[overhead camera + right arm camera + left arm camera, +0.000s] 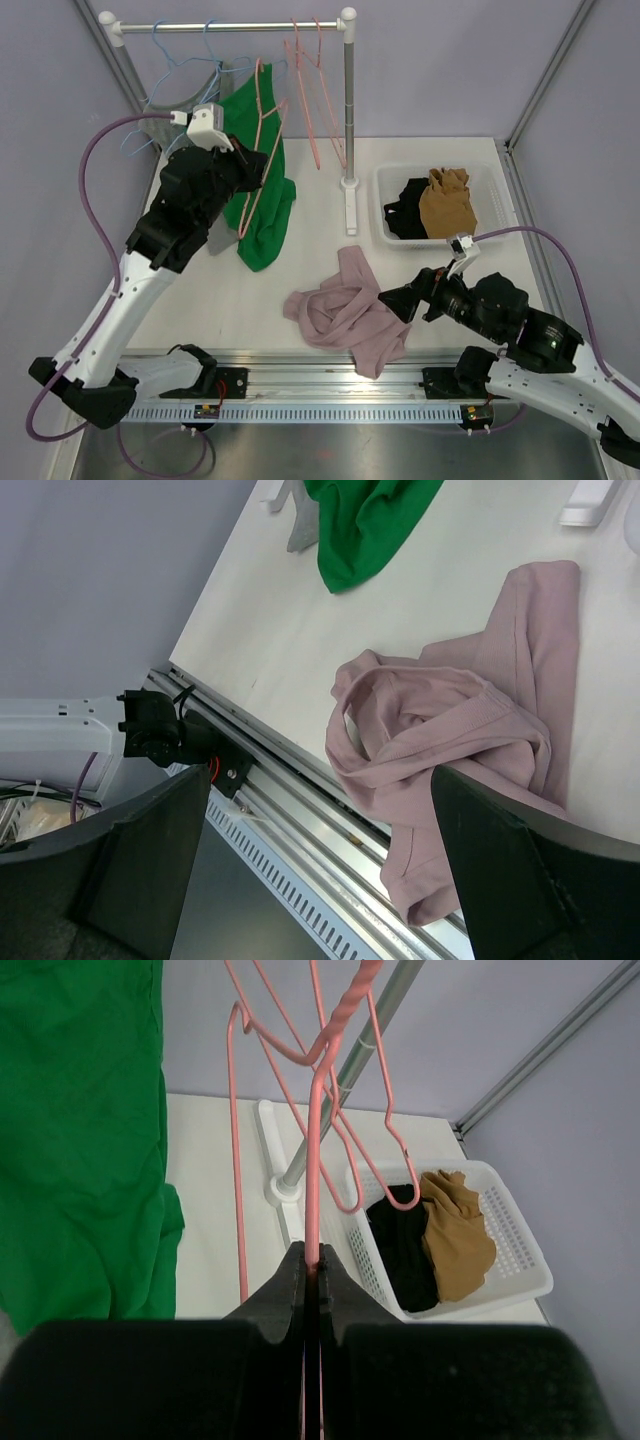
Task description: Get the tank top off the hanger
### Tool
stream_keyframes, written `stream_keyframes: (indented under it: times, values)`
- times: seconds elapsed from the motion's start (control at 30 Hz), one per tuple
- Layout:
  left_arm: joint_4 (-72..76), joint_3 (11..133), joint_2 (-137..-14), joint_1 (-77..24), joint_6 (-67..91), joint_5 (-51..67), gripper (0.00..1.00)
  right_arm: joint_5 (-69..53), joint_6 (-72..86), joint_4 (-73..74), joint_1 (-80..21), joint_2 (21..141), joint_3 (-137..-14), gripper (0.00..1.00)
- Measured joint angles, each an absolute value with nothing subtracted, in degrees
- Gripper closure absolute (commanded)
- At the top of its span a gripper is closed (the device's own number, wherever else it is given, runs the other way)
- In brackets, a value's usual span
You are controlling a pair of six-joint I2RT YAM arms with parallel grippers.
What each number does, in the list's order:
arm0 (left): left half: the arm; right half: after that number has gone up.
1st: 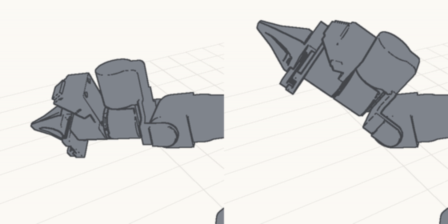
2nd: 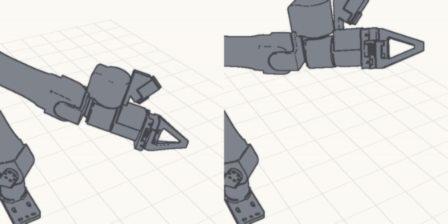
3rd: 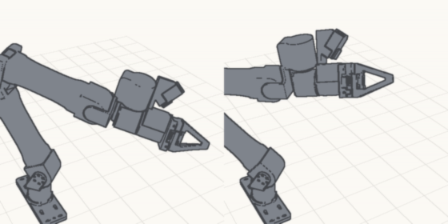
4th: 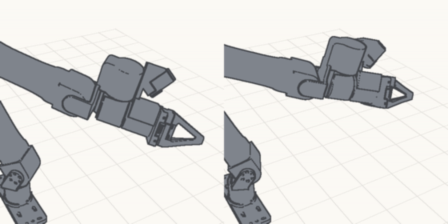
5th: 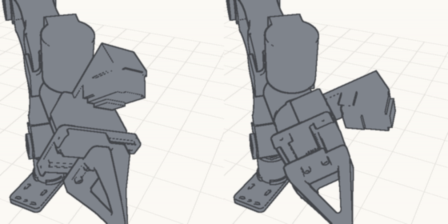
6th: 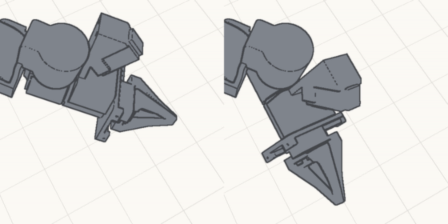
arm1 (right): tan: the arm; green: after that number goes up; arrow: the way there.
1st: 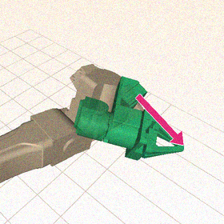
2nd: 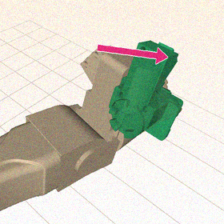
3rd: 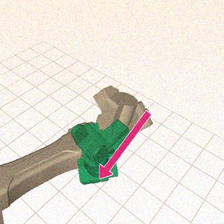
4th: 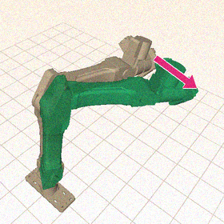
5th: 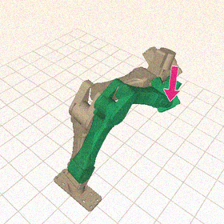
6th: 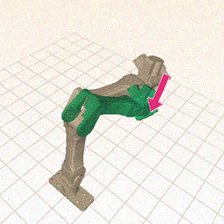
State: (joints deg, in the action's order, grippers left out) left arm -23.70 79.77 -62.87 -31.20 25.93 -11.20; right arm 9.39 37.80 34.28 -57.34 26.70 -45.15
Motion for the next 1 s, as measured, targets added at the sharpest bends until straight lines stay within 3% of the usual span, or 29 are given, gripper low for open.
stream_keyframes:
  times: [0.63, 0.83, 1.0]
  values:
    - [-19.7, 109.4, -95.5, -20.0, 24.4, -4.1, 1.0, 8.8, 39.4, 38.5, -57.3, 22.3, -42.8, 0.01]
    - [-19.7, 112.0, -98.9, -19.6, 24.4, -1.4, 1.0, 7.8, 39.5, 38.3, -57.3, 24.2, -41.9, 0.01]
    - [-18.5, 109.1, -98.3, -19.6, 25.6, -1.0, 0.87, 7.9, 38.9, 38.0, -57.3, 26.8, -41.9, 0.0]
